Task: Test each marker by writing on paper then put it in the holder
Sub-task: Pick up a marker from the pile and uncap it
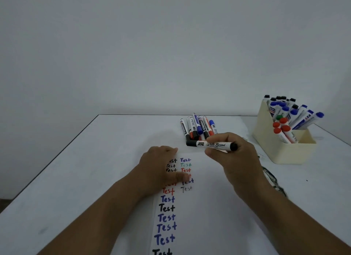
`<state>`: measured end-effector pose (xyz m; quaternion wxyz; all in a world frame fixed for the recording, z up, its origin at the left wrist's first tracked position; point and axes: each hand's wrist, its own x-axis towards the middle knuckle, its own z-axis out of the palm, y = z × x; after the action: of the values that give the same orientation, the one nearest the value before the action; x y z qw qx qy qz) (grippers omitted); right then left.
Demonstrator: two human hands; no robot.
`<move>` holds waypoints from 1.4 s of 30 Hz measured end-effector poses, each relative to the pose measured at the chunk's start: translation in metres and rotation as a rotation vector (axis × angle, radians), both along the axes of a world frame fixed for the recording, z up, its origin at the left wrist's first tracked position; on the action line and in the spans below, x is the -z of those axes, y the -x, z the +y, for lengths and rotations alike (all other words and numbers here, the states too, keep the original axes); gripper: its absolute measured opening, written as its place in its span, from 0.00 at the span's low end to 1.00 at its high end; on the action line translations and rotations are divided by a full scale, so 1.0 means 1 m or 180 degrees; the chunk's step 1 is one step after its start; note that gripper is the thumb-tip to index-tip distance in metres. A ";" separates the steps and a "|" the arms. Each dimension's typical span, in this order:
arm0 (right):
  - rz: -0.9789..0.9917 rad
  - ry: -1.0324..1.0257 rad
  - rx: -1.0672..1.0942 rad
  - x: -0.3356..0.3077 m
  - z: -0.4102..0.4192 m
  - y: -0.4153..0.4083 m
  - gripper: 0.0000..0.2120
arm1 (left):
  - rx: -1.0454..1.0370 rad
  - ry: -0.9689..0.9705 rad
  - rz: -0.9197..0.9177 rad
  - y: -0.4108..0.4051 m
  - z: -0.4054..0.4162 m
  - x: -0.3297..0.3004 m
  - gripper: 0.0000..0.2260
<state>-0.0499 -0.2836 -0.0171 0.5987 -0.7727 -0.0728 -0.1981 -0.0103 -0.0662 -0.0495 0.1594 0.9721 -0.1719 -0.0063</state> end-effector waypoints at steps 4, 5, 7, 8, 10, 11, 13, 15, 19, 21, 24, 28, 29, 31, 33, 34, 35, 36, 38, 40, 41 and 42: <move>-0.0015 -0.0768 -0.0134 -0.023 -0.007 0.002 0.21 | 0.0012 -0.0117 -0.0133 0.001 0.000 0.005 0.43; -0.0023 -0.0877 -0.0149 -0.028 -0.009 0.002 0.24 | 0.0034 -0.0116 -0.0170 0.002 -0.001 0.006 0.40; -0.0212 -0.0601 -0.0007 -0.038 -0.013 0.003 0.30 | 0.0080 -0.0164 -0.0195 0.002 -0.001 0.007 0.37; -0.0329 -0.0395 0.0054 -0.044 -0.017 0.003 0.32 | 0.0088 -0.0169 -0.0181 0.002 0.000 0.007 0.36; -0.0516 -0.0144 0.0098 -0.060 -0.026 -0.001 0.30 | 0.0078 -0.0125 -0.0169 0.002 0.000 0.006 0.37; -0.0581 -0.0032 0.0155 -0.069 -0.033 -0.005 0.28 | 0.0068 -0.0089 -0.0177 0.002 0.000 0.007 0.36; -0.0679 0.0283 0.0398 -0.090 -0.052 -0.017 0.25 | 0.0028 0.0036 -0.0212 0.000 0.000 0.008 0.34; -0.0795 0.0538 0.0657 -0.112 -0.075 -0.028 0.25 | -0.0021 0.0108 -0.0179 -0.001 0.000 0.008 0.38; -0.0723 0.0913 0.1296 -0.142 -0.127 -0.047 0.25 | -0.0098 0.0156 -0.0197 -0.005 -0.001 0.007 0.40; -0.0577 0.1058 0.1511 -0.145 -0.151 -0.055 0.25 | -0.0145 0.0201 -0.0246 -0.005 -0.003 0.007 0.36; -0.0494 0.1343 0.1639 -0.139 -0.173 -0.065 0.21 | -0.0189 0.0244 -0.0240 -0.005 -0.004 0.007 0.36; -0.0200 0.1692 0.1612 -0.122 -0.187 -0.081 0.18 | -0.0204 0.0308 -0.0280 -0.005 -0.005 0.008 0.35; -0.0115 0.1849 0.1584 -0.117 -0.190 -0.086 0.17 | -0.0214 0.0309 -0.0287 -0.006 -0.005 0.009 0.35; 0.0031 0.2085 0.1511 -0.106 -0.196 -0.097 0.14 | -0.0240 0.0322 -0.0301 -0.007 -0.005 0.010 0.36; 0.0146 0.2276 0.1451 -0.097 -0.202 -0.106 0.11 | -0.0245 0.0342 -0.0311 -0.008 -0.005 0.010 0.36; 0.0186 0.2437 0.1471 -0.094 -0.206 -0.111 0.11 | -0.0240 0.0356 -0.0321 -0.007 -0.005 0.009 0.36; 0.0238 0.2664 0.1542 -0.092 -0.209 -0.117 0.12 | -0.0235 0.0376 -0.0327 -0.007 -0.006 0.009 0.35; 0.0307 0.2891 0.1647 -0.090 -0.212 -0.122 0.12 | -0.0226 0.0405 -0.0330 -0.006 -0.006 0.008 0.34; 0.0540 0.3107 0.1738 -0.087 -0.218 -0.131 0.12 | -0.0222 0.0494 -0.0333 -0.005 -0.006 0.007 0.33; 0.0634 0.3135 0.1726 -0.086 -0.220 -0.134 0.15 | -0.0227 0.0553 -0.0324 -0.004 -0.007 0.006 0.32; 0.0544 0.3031 0.1700 -0.088 -0.217 -0.129 0.17 | -0.0227 0.0555 -0.0323 -0.004 -0.007 0.006 0.31; 0.0381 0.2782 0.1643 -0.091 -0.213 -0.123 0.16 | -0.0225 0.0562 -0.0325 -0.004 -0.007 0.006 0.31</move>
<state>0.0733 -0.4970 0.0742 0.1542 -0.9537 0.0787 -0.2460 -0.0066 -0.0731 -0.0553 0.2355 0.9588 -0.1452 0.0640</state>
